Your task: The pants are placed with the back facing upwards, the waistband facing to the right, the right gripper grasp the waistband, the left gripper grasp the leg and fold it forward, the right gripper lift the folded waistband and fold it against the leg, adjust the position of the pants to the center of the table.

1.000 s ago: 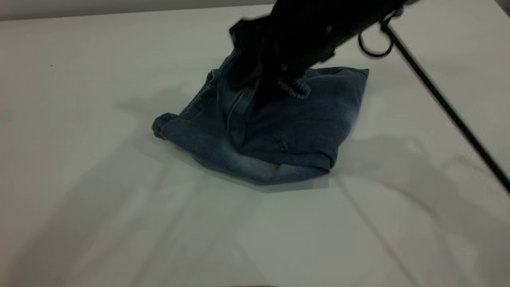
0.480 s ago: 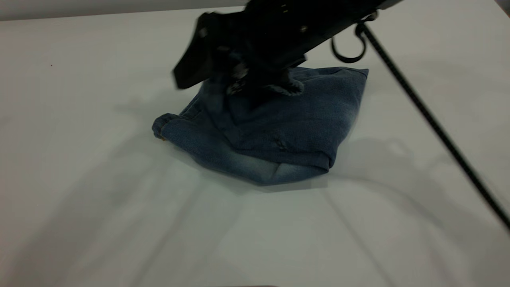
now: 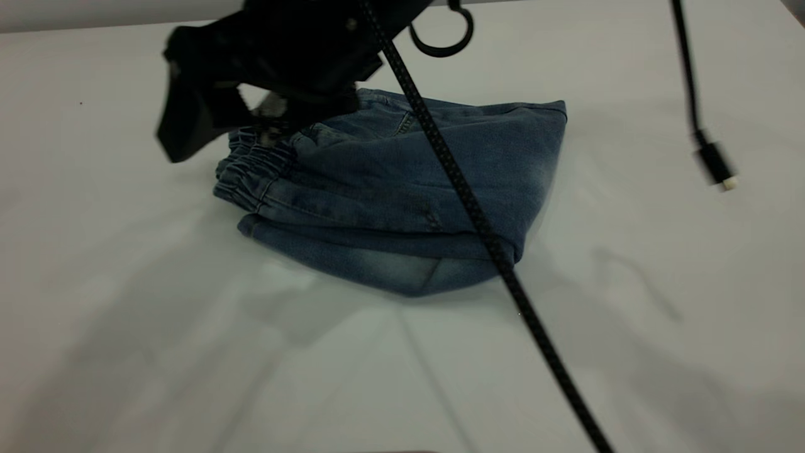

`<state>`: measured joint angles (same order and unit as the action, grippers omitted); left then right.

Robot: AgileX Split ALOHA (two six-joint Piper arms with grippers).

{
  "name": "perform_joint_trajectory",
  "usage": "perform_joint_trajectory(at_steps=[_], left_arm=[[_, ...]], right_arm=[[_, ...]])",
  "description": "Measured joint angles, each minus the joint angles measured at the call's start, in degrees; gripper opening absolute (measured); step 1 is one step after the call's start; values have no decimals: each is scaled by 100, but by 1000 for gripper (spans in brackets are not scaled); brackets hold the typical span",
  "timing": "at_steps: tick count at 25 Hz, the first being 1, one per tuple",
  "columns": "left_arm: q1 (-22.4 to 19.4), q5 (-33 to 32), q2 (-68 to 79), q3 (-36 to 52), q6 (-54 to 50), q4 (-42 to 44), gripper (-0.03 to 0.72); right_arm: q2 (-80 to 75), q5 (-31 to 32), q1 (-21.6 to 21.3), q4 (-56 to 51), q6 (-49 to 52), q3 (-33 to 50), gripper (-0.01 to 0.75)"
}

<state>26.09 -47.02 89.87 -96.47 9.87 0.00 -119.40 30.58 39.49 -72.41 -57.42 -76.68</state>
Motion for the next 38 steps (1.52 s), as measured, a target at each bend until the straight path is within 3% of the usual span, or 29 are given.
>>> perform_joint_trajectory(at_steps=[2, 7, 16, 24, 31, 38], left_arm=[[0, -36, 0, 0, 0, 0, 451], [0, -76, 0, 0, 0, -130, 428], [0, -228, 83, 0, 0, -193, 422], [0, -356, 250, 0, 0, -199, 422], [0, -459, 265, 7, 0, -194, 422], [0, -476, 265, 7, 70, -194, 422]], right_arm=[[0, -143, -84, 305, 629, 0, 575], [-48, -313, -361, 1518, 3378, -182, 549], [-479, 996, -346, 4658, 7745, -1624, 495], [-1390, 868, -351, 4851, 10089, -2132, 489], [-1965, 887, -341, 4880, 10697, -2194, 488], [-1985, 1289, -235, 5117, 9535, -2242, 452]])
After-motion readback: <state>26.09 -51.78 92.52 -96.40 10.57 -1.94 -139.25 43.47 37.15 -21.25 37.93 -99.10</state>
